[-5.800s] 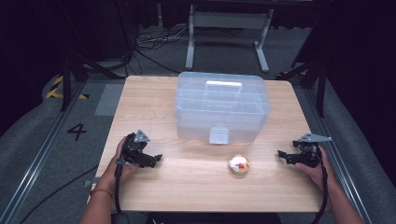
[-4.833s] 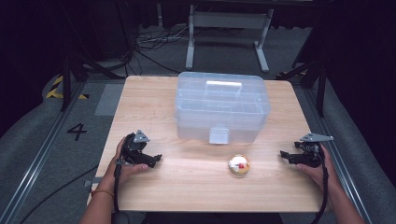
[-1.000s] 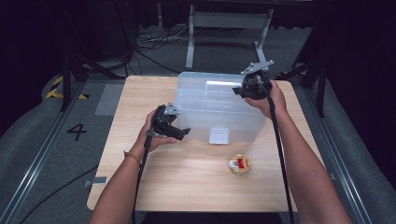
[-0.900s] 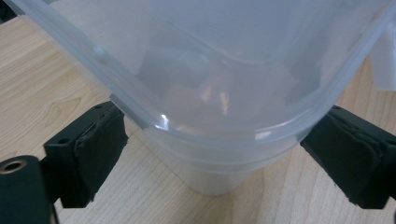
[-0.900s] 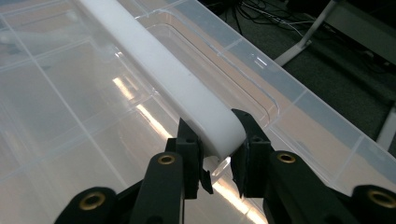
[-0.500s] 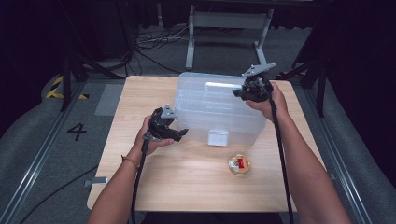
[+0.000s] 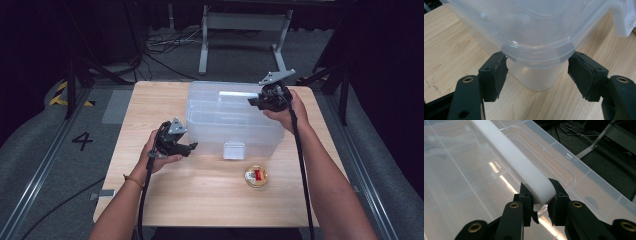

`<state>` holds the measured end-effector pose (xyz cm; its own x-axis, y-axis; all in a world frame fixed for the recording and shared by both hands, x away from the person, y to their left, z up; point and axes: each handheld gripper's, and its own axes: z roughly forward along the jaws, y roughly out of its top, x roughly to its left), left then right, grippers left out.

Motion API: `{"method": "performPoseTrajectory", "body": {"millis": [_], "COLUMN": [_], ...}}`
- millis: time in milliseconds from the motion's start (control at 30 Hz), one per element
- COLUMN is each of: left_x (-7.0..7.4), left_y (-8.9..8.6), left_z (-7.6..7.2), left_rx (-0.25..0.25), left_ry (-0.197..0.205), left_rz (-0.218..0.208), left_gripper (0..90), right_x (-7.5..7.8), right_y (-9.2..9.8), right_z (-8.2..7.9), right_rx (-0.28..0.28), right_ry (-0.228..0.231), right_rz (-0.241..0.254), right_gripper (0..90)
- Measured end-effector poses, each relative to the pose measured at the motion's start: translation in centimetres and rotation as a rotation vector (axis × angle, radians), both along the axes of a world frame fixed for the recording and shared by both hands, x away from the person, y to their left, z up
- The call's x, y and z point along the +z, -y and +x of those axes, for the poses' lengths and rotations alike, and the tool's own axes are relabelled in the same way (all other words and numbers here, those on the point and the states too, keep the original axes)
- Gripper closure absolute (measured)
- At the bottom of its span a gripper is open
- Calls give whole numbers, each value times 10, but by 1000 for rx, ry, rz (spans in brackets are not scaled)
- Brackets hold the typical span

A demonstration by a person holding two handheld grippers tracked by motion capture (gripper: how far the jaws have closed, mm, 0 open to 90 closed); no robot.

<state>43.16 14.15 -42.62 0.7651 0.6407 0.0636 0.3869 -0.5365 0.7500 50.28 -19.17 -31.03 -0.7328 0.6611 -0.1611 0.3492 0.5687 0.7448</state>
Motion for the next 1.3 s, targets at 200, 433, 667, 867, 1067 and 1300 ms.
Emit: {"method": "performPoseTrajectory", "body": {"millis": [200,433,667,867,1067,1300], "left_x": [0,-2,-1,5,12,15], "left_y": [-1,-2,-7,-16,-27,-34], "left_z": [-3,-5,-7,-13,-16,-17], "left_rx": [3,8,5,9,26,0], "left_ry": [3,13,15,37,52,50], "left_rz": [-2,-13,-37,-64,-91,-131], "left_gripper": [319,313,325,334,411,603], "right_x": [1,1,4,7,15,24], "right_y": [-1,-2,-3,-4,-1,-3], "right_z": [-5,-8,-5,-4,0,7], "right_rx": [5,-4,-8,-9,-26,-36], "right_ry": [-3,2,-13,-32,-50,-85], "right_rz": [-8,-8,-26,-24,9,-25], "right_gripper": [755,754,754,754,750,742]}}
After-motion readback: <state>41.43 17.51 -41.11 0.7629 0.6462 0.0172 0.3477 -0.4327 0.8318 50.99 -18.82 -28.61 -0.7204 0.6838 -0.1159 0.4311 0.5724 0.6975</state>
